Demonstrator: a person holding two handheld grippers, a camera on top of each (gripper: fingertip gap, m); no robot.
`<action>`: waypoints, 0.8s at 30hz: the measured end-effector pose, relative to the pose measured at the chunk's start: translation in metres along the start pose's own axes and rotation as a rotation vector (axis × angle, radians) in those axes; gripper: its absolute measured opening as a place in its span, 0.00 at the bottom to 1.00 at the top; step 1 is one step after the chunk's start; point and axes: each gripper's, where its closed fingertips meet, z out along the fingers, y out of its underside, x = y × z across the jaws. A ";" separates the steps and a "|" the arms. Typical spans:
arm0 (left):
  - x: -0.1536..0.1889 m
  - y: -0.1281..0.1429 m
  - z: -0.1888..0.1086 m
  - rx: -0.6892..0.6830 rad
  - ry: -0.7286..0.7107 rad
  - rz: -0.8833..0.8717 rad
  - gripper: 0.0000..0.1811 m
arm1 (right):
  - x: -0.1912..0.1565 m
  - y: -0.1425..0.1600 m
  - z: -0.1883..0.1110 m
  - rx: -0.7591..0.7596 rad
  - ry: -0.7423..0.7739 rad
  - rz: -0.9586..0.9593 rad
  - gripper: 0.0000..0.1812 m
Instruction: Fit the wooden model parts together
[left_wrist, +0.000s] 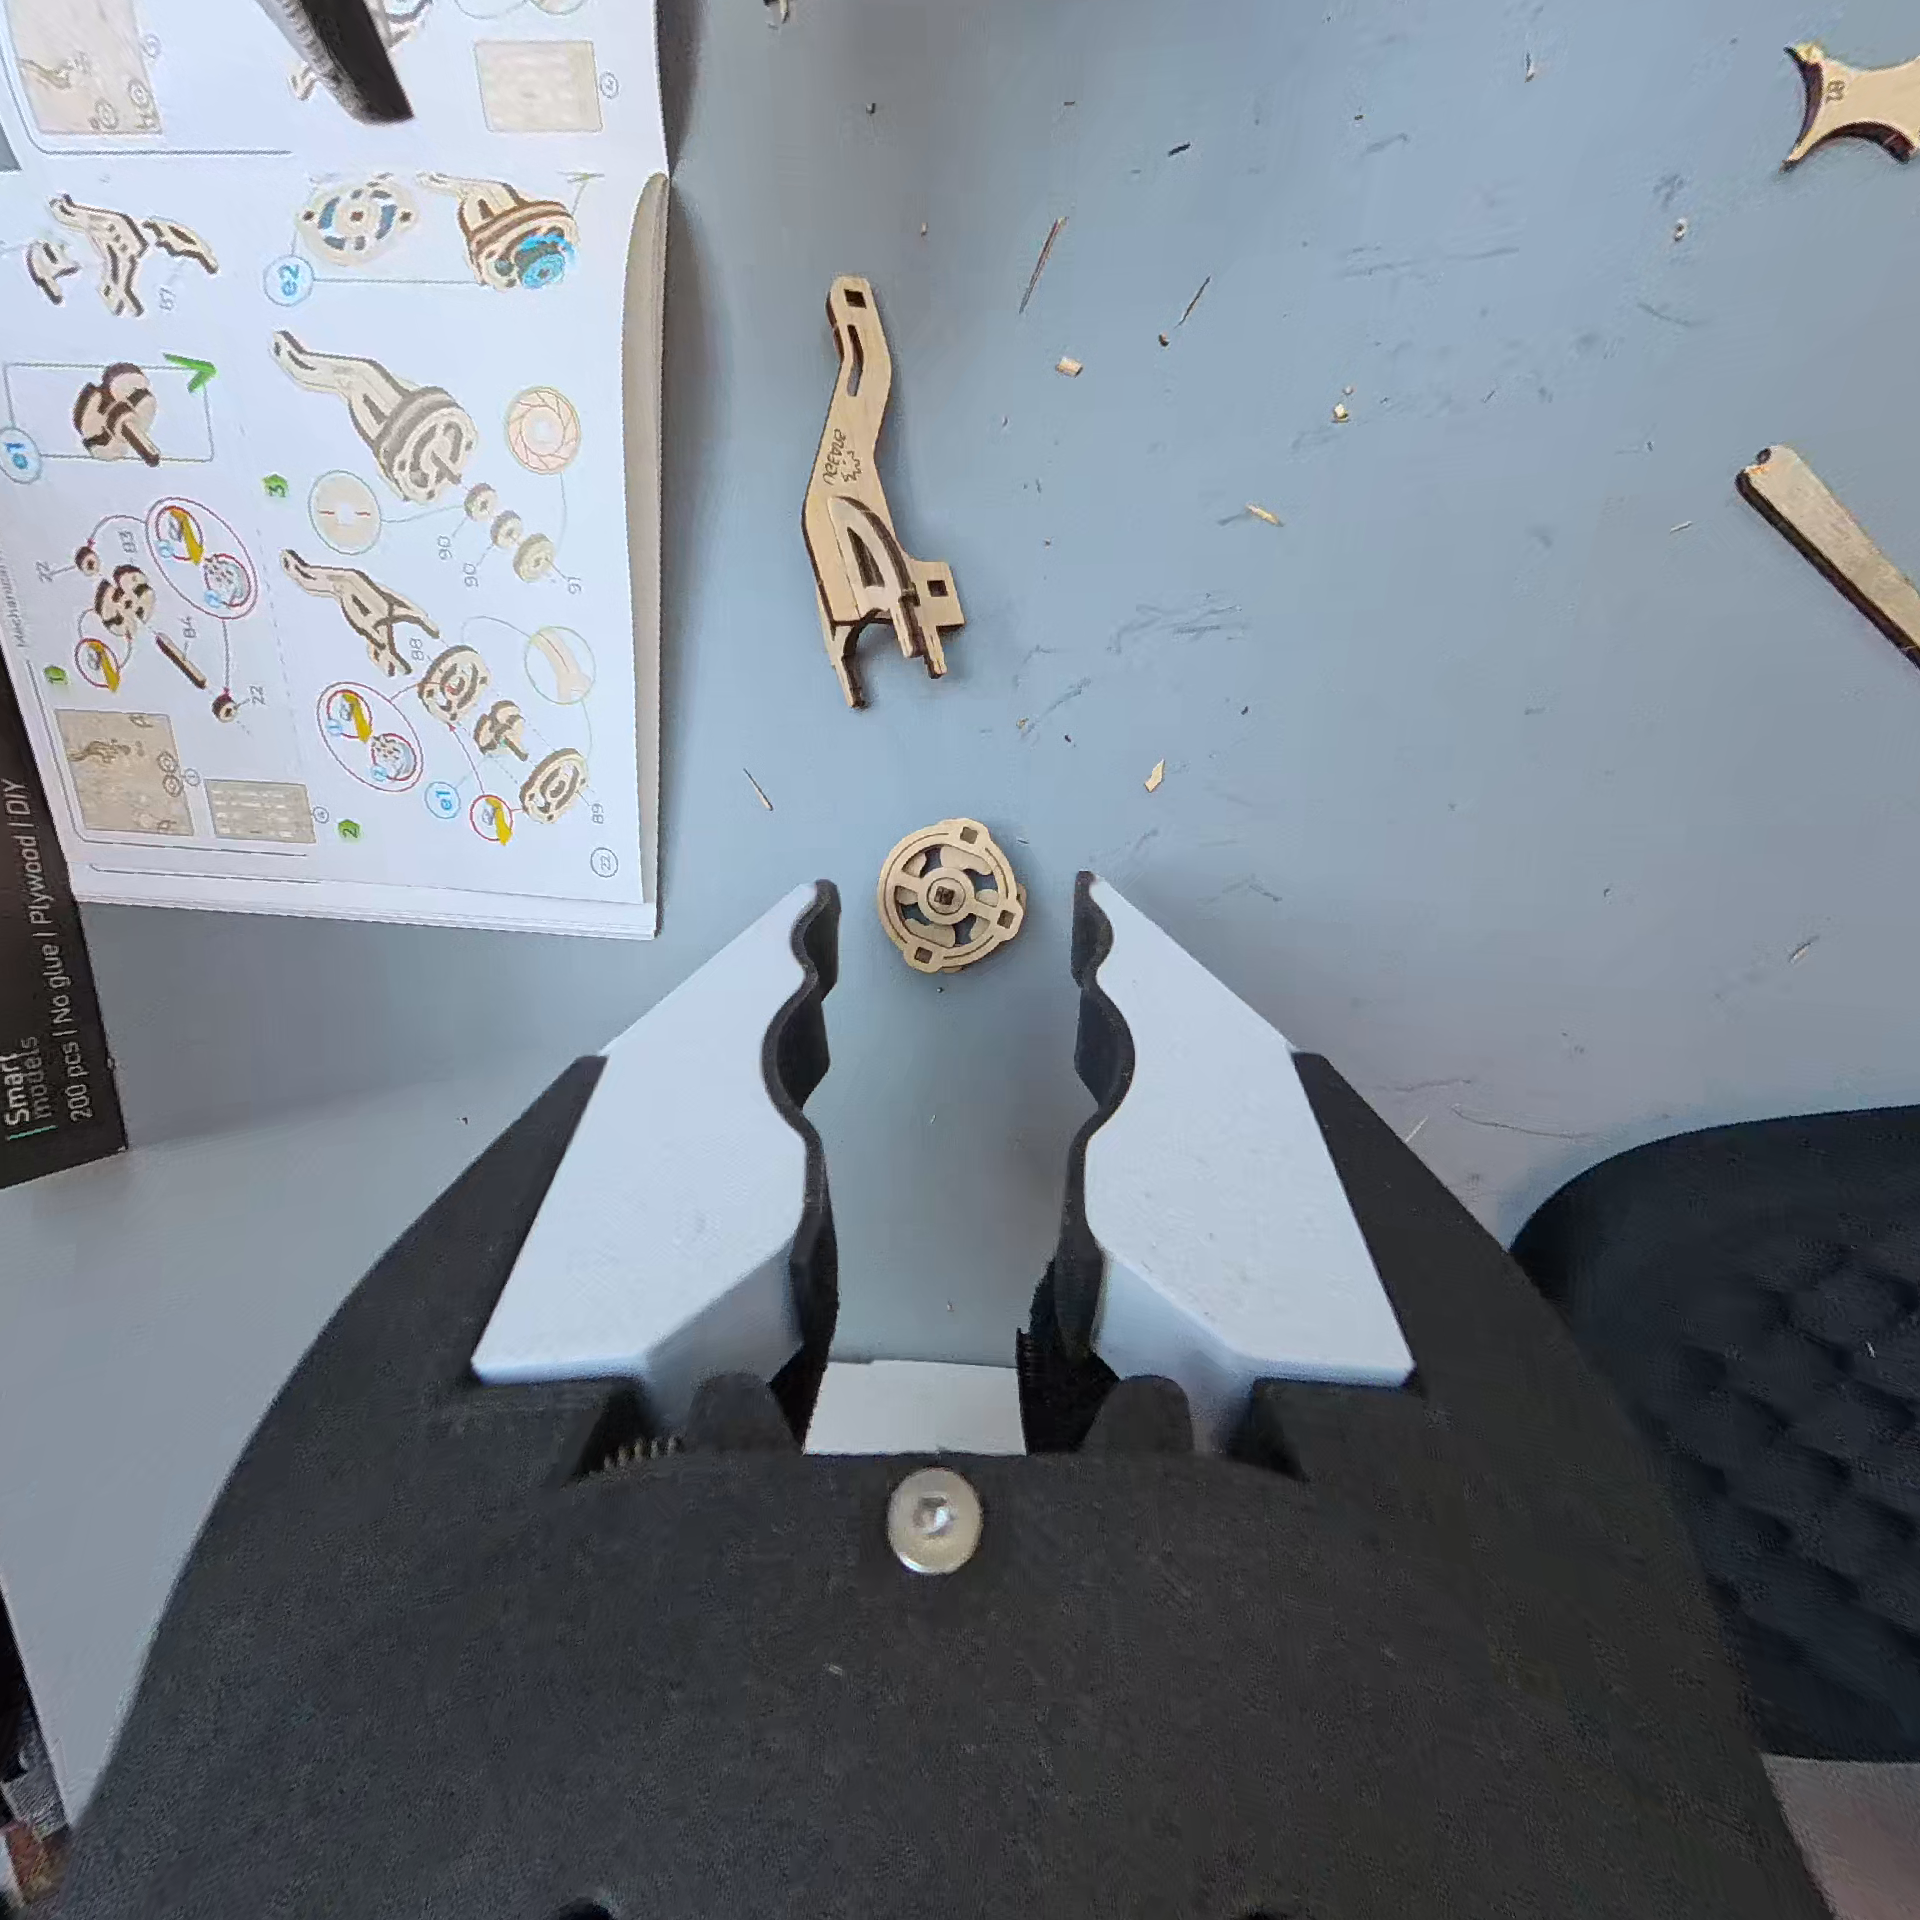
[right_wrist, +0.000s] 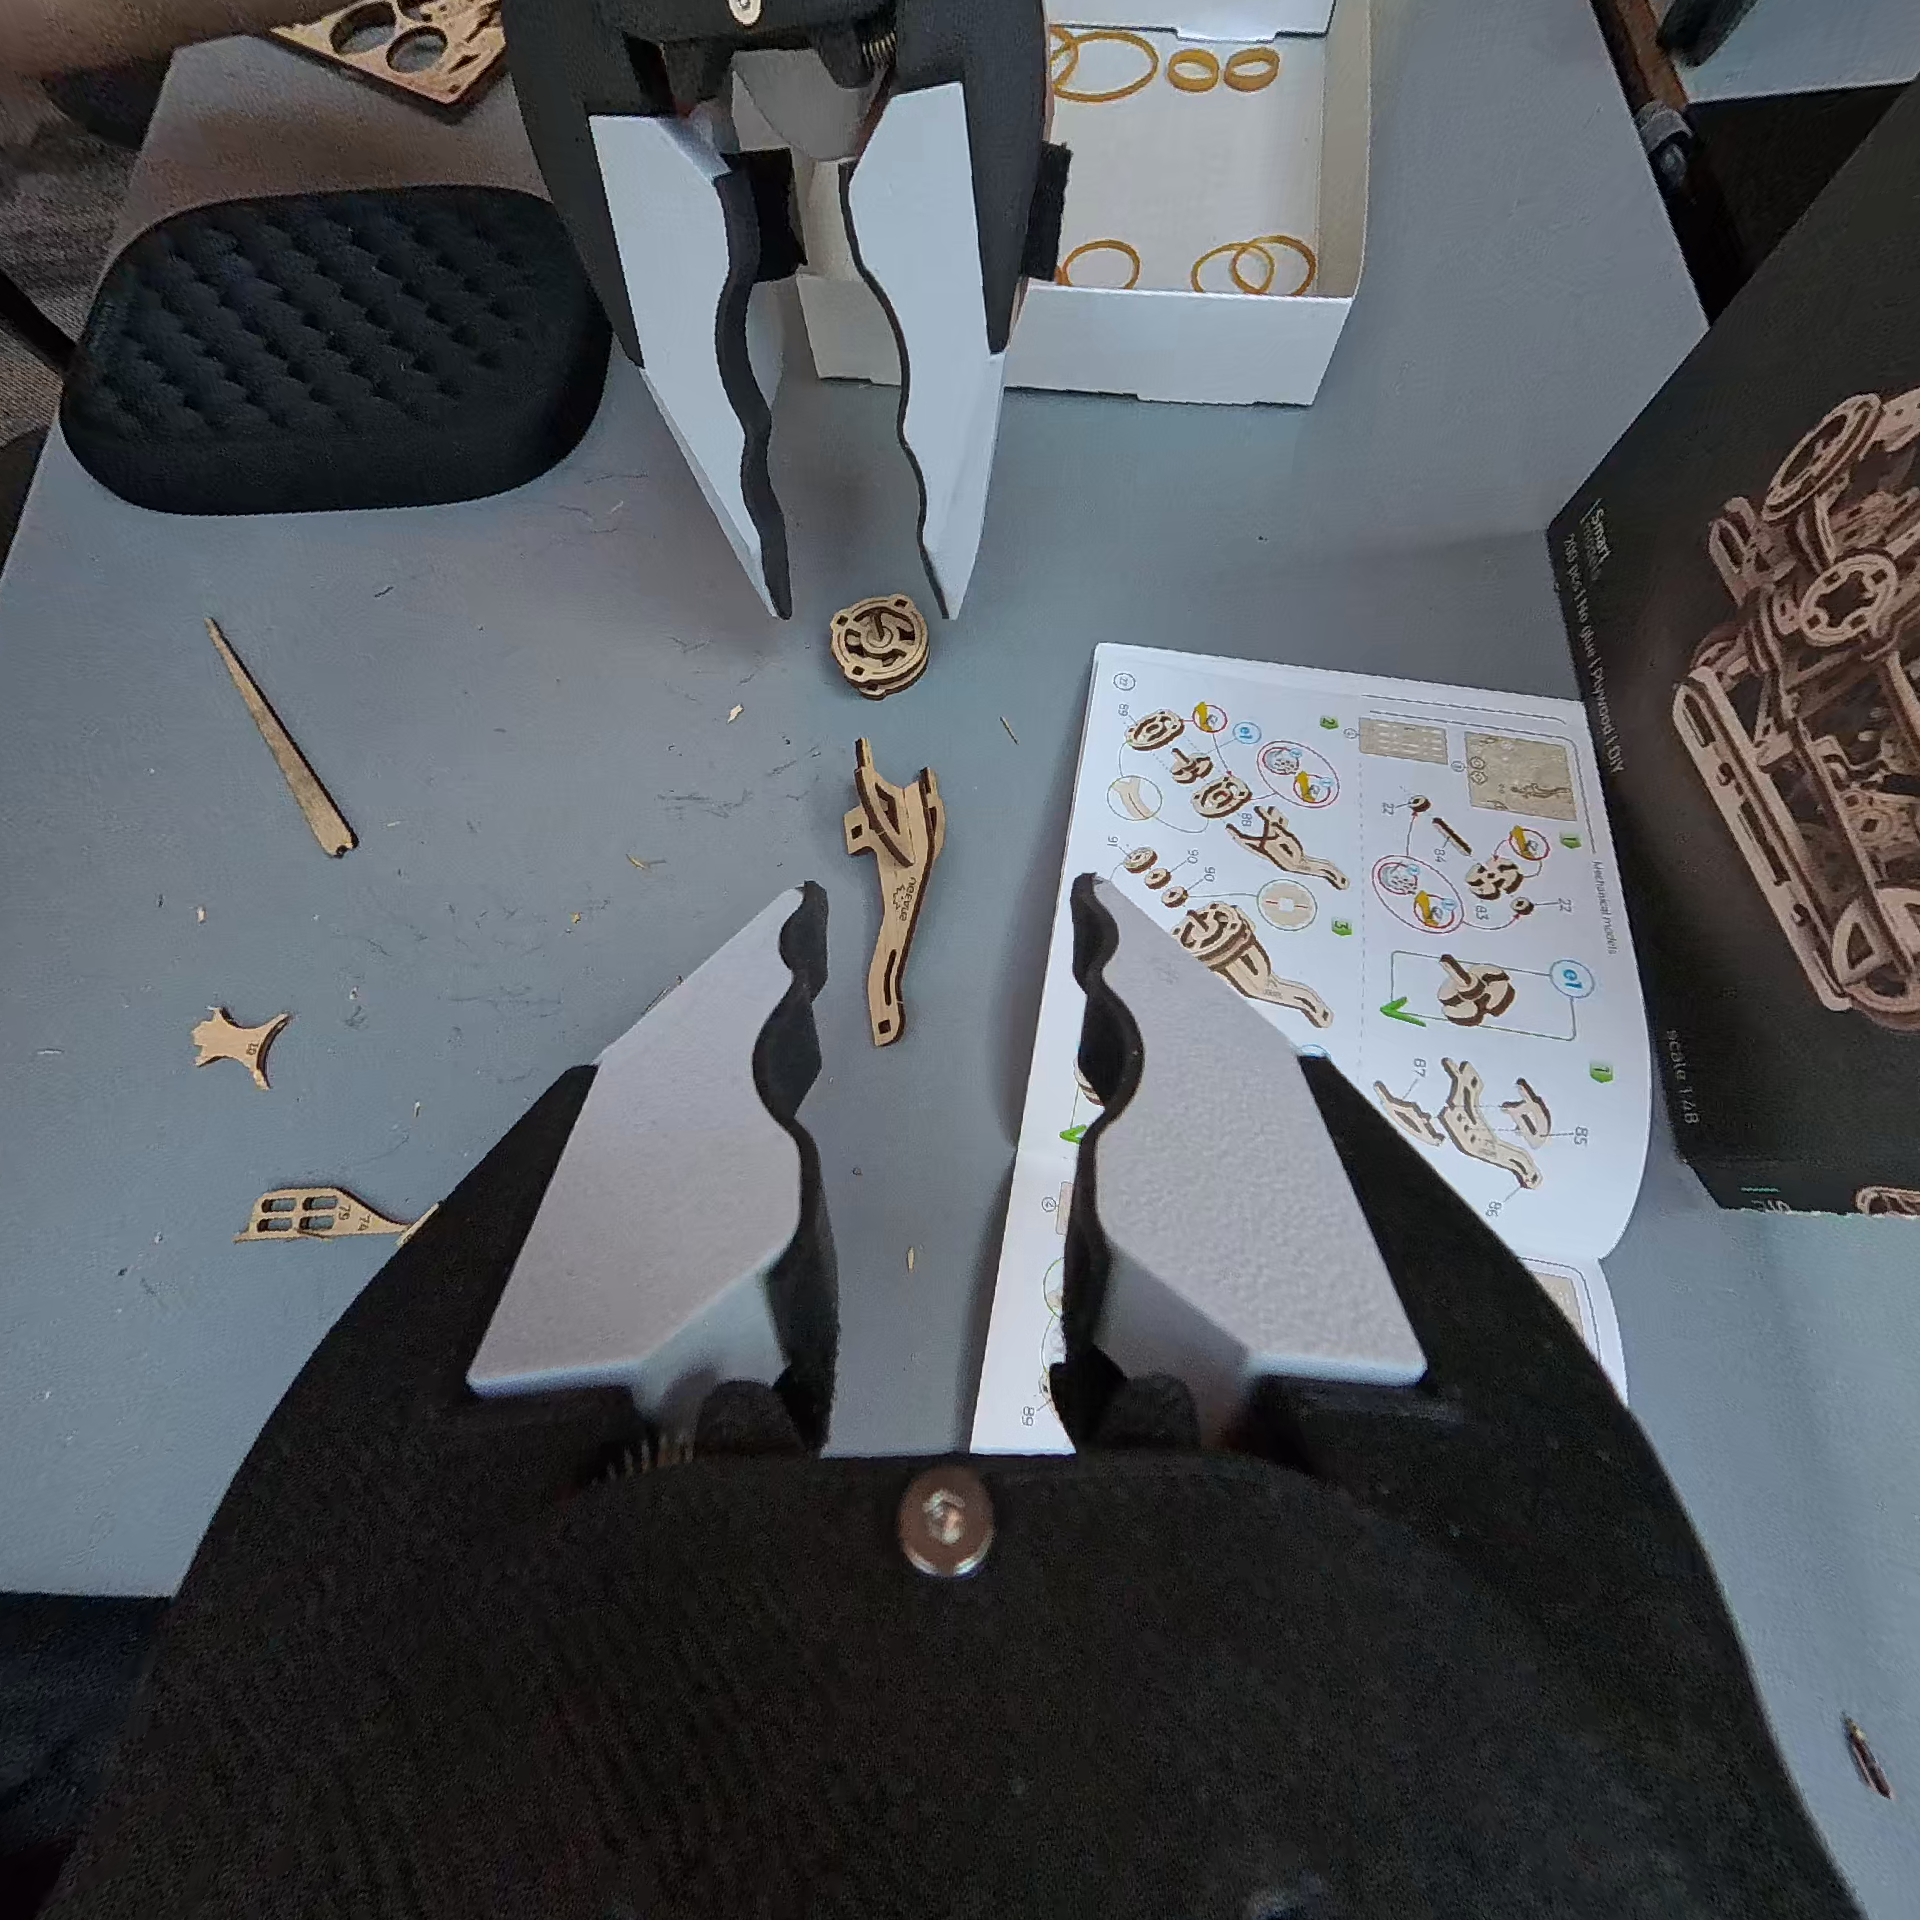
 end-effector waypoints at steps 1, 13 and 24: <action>0.001 0.000 0.001 -0.006 0.011 0.009 0.25 | 0.000 0.000 0.000 0.002 -0.002 0.002 0.26; 0.000 0.007 0.012 -0.024 -0.009 0.025 0.16 | -0.004 0.003 0.003 -0.029 -0.021 0.001 0.26; 0.004 0.009 0.009 -0.034 0.004 -0.051 0.16 | -0.008 -0.001 0.002 -0.020 -0.027 -0.012 0.26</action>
